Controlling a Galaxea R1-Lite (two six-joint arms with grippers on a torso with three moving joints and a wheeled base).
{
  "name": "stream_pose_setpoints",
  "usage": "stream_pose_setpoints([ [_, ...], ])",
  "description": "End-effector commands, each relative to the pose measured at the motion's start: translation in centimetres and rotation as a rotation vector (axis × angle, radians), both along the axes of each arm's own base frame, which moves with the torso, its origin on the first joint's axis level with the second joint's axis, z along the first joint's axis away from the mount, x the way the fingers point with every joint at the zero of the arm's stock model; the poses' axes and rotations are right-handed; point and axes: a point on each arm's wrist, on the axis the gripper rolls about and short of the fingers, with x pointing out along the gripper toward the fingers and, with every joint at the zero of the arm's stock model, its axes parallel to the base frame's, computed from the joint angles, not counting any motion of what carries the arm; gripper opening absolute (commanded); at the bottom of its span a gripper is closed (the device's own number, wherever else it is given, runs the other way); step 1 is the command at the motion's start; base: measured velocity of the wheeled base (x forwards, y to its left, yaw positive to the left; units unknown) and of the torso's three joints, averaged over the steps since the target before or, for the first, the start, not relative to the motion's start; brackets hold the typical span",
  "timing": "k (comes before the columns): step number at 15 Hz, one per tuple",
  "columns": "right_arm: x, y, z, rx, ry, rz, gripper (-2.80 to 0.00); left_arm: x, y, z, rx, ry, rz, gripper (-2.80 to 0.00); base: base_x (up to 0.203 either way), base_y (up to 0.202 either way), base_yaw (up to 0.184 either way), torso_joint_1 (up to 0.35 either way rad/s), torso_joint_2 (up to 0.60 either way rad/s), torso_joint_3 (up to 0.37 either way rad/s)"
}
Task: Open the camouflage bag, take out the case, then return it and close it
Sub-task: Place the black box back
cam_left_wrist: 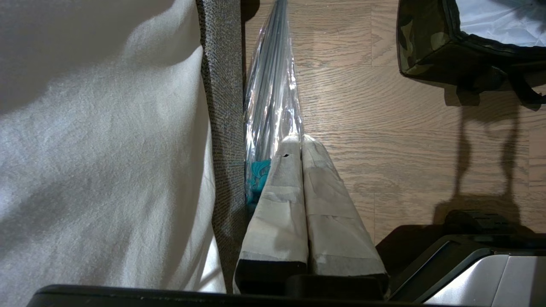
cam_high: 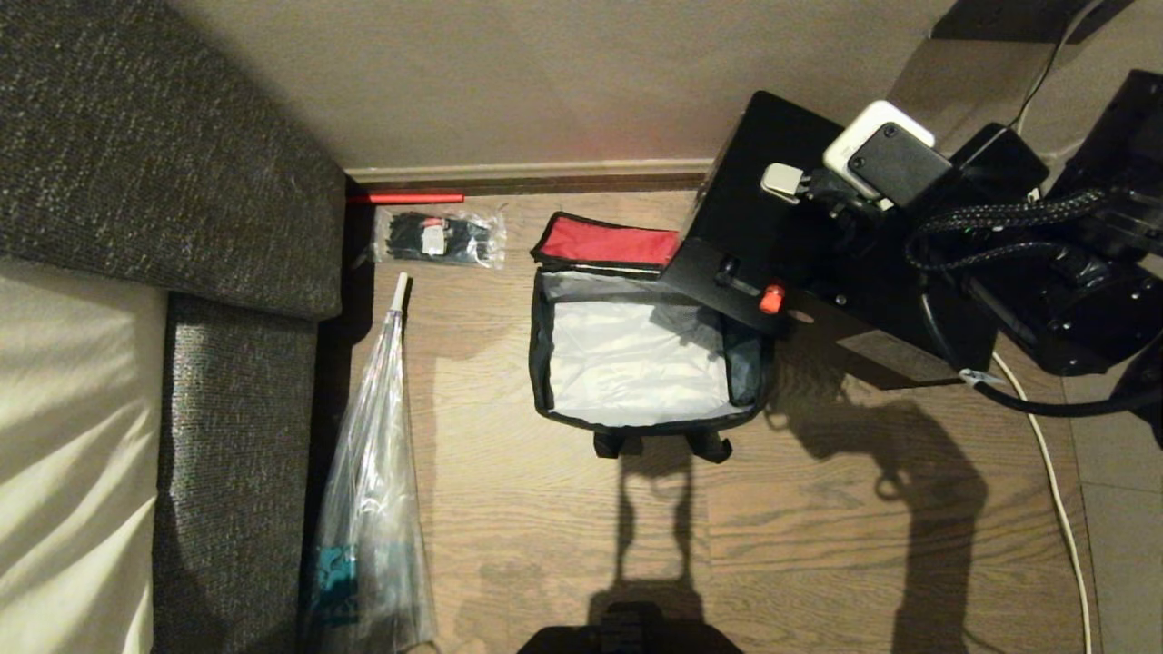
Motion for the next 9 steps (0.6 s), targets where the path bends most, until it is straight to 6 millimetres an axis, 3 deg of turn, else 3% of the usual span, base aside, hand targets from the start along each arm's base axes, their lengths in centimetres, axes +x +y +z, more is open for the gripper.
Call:
stream_pose_setpoints([
  [1,-0.7,1.2,-0.4,0.003,0.033,0.055,-2.80,0.0,0.0,0.0,0.001,-0.002,0.000,-2.80,0.000,0.000,0.000,0.000,0.00,0.000],
  [9,-1.8,4.9,-1.8,-0.024,0.089,0.182,-2.80,0.0,0.0,0.0,0.001,-0.002,0.000,-2.80,0.000,0.000,0.000,0.000,0.00,0.000],
])
